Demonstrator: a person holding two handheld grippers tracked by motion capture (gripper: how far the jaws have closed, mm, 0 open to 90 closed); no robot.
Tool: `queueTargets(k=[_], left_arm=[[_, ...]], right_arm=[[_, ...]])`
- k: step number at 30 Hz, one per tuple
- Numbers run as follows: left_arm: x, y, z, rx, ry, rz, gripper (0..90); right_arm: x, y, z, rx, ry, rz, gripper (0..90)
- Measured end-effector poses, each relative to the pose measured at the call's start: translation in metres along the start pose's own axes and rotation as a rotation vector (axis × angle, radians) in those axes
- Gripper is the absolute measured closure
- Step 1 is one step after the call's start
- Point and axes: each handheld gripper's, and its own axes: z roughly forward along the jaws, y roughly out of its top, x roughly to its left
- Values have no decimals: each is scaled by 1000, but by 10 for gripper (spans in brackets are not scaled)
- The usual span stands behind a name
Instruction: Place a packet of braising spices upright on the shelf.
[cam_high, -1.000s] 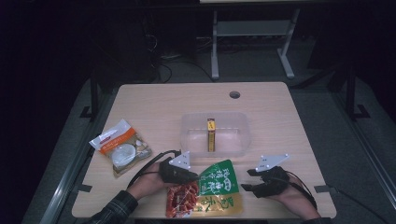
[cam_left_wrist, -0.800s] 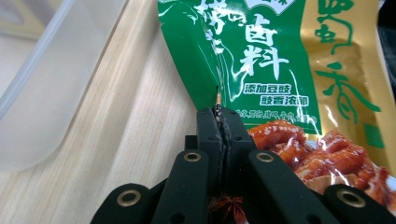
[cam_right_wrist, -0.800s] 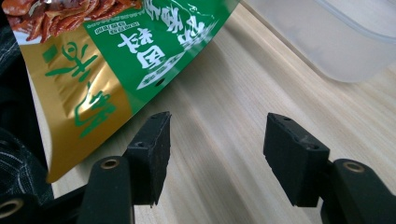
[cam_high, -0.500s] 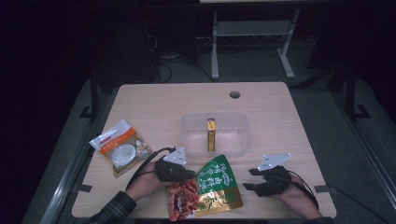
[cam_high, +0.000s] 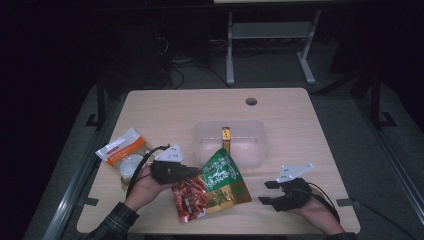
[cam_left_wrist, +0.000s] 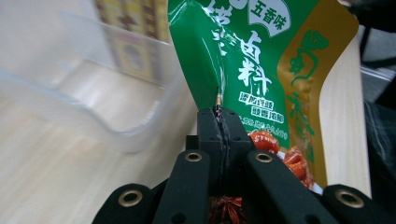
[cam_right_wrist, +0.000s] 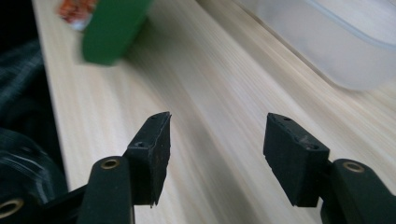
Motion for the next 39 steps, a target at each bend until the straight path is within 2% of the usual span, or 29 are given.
queueTargets(k=[1, 3, 5, 6, 7, 8, 9, 10, 11, 12, 13, 15, 17, 22, 23, 24, 26, 27, 28, 29, 30, 32, 33, 34, 35, 36, 39], left_arm=[[3, 1, -5, -17, 16, -3, 892], [5, 2, -9, -25, 28, -4, 892], [6, 3, -13, -42, 36, -13, 893], [7, 3, -15, -45, 42, -15, 893], [8, 4, -17, -51, 53, -17, 893], [8, 4, -17, -51, 53, -17, 893], [8, 4, -19, -60, 68, -18, 893], [8, 4, -19, -60, 68, -18, 893], [8, 4, -20, -62, 72, -22, 893], [8, 4, -21, -72, 81, -22, 893], [7, 5, -21, -89, 86, -29, 893], [7, 5, -22, -91, 87, -27, 894], [6, 6, -22, -100, 90, -27, 893], [4, 8, -23, -122, 88, -27, 893], [3, 8, -24, -134, 87, -31, 893], [3, 8, -24, -134, 87, -31, 893], [3, 9, -25, -140, 92, -22, 893], [2, 9, -25, -154, 95, -31, 893], [2, 9, -25, -154, 95, -31, 893], [1, 10, -26, -162, 101, -31, 893], [1, 10, -26, -162, 101, -31, 893], [1, 10, -27, -169, 95, -36, 893], [1, 10, -27, -175, 94, -38, 893], [1, 10, -27, -175, 94, -38, 893], [1, 9, -28, -183, 88, -41, 892], [1, 9, -28, -183, 88, -41, 892], [-3, 9, -28, -203, 77, -47, 892]], right_arm=[[2, 2, 0, -12, 20, 3, 400], [3, 2, 1, -18, 28, 2, 397], [5, 7, 5, -57, 75, 27, 378], [5, 7, 5, -57, 75, 27, 378], [6, 13, 6, -95, 93, 31, 369], [6, 13, 6, -95, 93, 31, 369], [9, 20, 7, -133, 107, 30, 369], [9, 20, 7, -133, 107, 30, 369], [12, 27, 11, -161, 114, 29, 368], [12, 27, 11, -161, 114, 29, 368], [16, 35, 18, -164, 117, 7, 367], [18, 37, 20, -164, 121, 0, 365], [20, 44, 28, -180, 135, -1, 364], [22, 56, 40, -214, 126, 5, 376], [21, 59, 44, -226, 125, -1, 414], [21, 59, 44, -226, 125, -1, 414], [19, 61, 47, -242, 142, 10, 444], [19, 64, 51, -254, 155, 18, 488], [19, 64, 51, -254, 155, 18, 488], [20, 66, 55, -260, 163, 25, 542], [20, 66, 55, -260, 163, 25, 542], [20, 67, 57, -269, 171, 20, 641], [19, 68, 57, -276, 178, 28, 704], [19, 68, 57, -276, 178, 28, 704], [18, 68, 56, -287, 190, 50, 754], [18, 68, 56, -287, 190, 50, 754], [14, 68, 51, -310, 215, 71, 827]])
